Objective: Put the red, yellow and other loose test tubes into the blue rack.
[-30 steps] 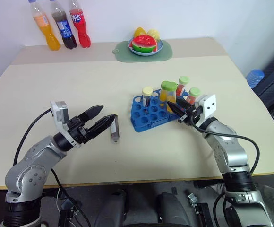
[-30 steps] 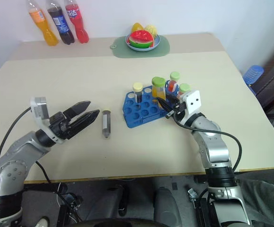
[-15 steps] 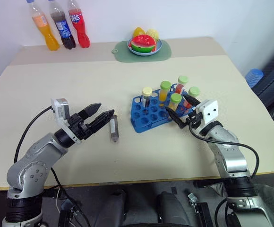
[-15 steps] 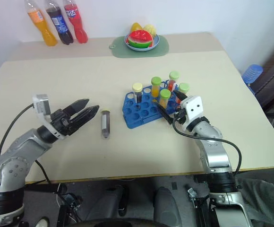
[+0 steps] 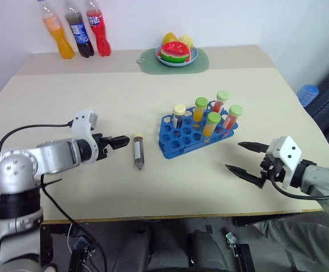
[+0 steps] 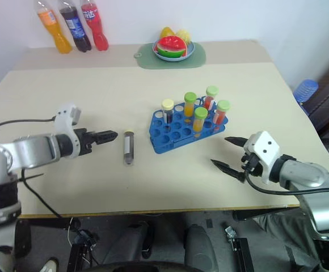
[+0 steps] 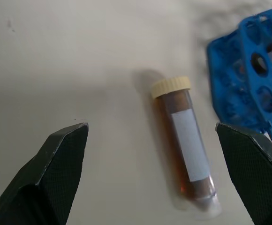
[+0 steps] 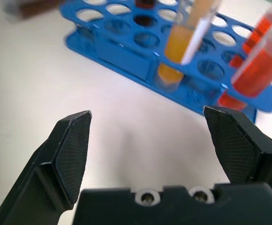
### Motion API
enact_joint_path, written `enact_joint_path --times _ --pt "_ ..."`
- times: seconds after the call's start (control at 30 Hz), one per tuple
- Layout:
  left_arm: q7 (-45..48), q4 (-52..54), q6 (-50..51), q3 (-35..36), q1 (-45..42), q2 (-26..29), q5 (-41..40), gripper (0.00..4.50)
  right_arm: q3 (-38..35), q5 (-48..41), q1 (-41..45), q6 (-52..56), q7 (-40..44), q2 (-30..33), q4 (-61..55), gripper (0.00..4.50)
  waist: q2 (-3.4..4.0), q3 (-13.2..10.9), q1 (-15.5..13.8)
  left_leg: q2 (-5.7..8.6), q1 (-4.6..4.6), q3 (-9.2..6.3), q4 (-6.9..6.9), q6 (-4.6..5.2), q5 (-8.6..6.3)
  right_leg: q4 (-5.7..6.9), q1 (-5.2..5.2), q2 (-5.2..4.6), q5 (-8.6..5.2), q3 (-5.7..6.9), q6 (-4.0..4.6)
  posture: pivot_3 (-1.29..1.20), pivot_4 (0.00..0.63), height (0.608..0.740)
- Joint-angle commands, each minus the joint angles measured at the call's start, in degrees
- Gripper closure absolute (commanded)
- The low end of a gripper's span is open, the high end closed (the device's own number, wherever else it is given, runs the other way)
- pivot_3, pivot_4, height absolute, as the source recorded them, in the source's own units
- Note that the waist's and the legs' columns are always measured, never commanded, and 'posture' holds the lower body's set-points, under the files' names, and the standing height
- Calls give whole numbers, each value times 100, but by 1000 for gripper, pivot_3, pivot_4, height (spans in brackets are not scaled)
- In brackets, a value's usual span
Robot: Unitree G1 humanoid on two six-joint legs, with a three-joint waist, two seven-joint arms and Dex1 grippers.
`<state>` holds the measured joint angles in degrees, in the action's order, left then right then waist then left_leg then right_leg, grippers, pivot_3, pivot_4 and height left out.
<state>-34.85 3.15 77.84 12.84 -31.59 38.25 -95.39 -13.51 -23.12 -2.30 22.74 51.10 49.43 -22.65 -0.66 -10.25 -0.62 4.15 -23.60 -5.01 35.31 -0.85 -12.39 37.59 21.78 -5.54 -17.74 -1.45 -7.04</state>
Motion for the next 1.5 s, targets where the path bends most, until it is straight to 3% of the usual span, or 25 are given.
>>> enact_joint_path --times 0.03,0.17,0.5,0.6,0.8,0.87,1.0,1.03,1.07,1.1,1.23,1.3,1.4,1.5 --pt "-1209 -592 -356 -844 -429 248 -1519 0 -298 -379 24 286 188 209 -392 297 -2 -1 -13 2 0 1 -1 0 0 -1 0 -3 0 -1 0 0 150 740" --pt "-1686 -1174 -409 -1465 -1094 -86 -1761 0 -434 -571 -16 550 280 364 -643 297 -13 -6 -43 6 -1 1 2 -1 0 -2 -3 -4 0 -2 0 0 150 740" --pt "-2564 -2467 -479 -2249 -1961 -940 -1761 0 -799 -667 -546 694 -3 184 -1136 297 -24 -5 -23 10 -3 4 2 -3 2 -2 0 -1 0 -2 -1 0 150 740" --pt "-2835 -2719 -491 -2317 -2129 -1101 -1610 796 -864 -638 -696 730 -91 160 -1271 209 -24 -4 -33 10 -3 3 8 -4 2 -2 -4 -2 1 -1 -1 0 150 740" --pt "-3004 -2977 -384 -2221 -2204 -1157 -1485 3681 -857 -677 -709 825 -240 127 -1356 209 -25 -4 -84 15 -3 2 28 -3 2 -2 -15 -3 4 1 -9 0 150 740" --pt "-2842 -2776 -344 -2143 -2130 -1076 -1465 3765 -814 -659 -685 815 -273 119 -1327 209 -26 -5 -110 15 -3 4 31 -3 1 -2 -16 -3 5 0 -11 0 150 740" --pt "-1106 -1398 -342 -1599 -1668 -634 -890 3765 -719 -645 -539 818 -368 80 -1220 209 -26 -5 -29 13 -13 10 26 -10 5 -2 -3 -2 5 -4 -11 0 150 740" --pt "-292 -914 -484 -1516 -1519 -481 -382 3765 -706 -636 -515 807 -391 62 -1189 209 -26 -5 -17 12 -27 8 27 -26 15 -2 10 -1 5 -3 -10 0 150 740" --pt "1115 -245 -988 -1313 -1241 -364 228 3765 -680 -626 -485 804 -438 27 -1158 209 -25 -5 4 11 -42 9 29 -30 18 1 24 0 6 -3 -10 0 150 740" --pt "2594 627 -1732 -1472 -813 195 1274 3765 -622 -587 -470 780 -490 -15 -1142 209 -23 -4 15 11 -61 14 31 -34 21 7 50 2 6 -6 -8 0 150 740" --pt "5984 1398 -2682 -1272 274 766 2250 3765 -429 -420 -530 673 -685 -229 -1144 209 2 11 9 3 -72 28 11 -41 25 0 69 4 5 -13 -3 0 150 740" --pt "6684 1139 -2744 -1085 359 508 2046 3765 -368 -322 -607 608 -790 -365 -1147 209 5 13 -59 4 -71 24 9 -32 21 -6 59 -3 2 -6 3 0 150 740" --pt "6899 497 -2524 -1005 34 -124 1726 3765 -380 -278 -695 552 -922 -553 -1135 209 4 12 -180 3 -80 3 32 -2 10 -23 47 -7 0 3 28 0 150 740" --pt "7196 50 -2609 -1202 -330 -729 2130 3765 -373 -237 -797 522 -1056 -728 -1199 209 1 10 -167 4 -85 -1 69 18 -1 -26 30 -6 3 9 23 0 150 740"
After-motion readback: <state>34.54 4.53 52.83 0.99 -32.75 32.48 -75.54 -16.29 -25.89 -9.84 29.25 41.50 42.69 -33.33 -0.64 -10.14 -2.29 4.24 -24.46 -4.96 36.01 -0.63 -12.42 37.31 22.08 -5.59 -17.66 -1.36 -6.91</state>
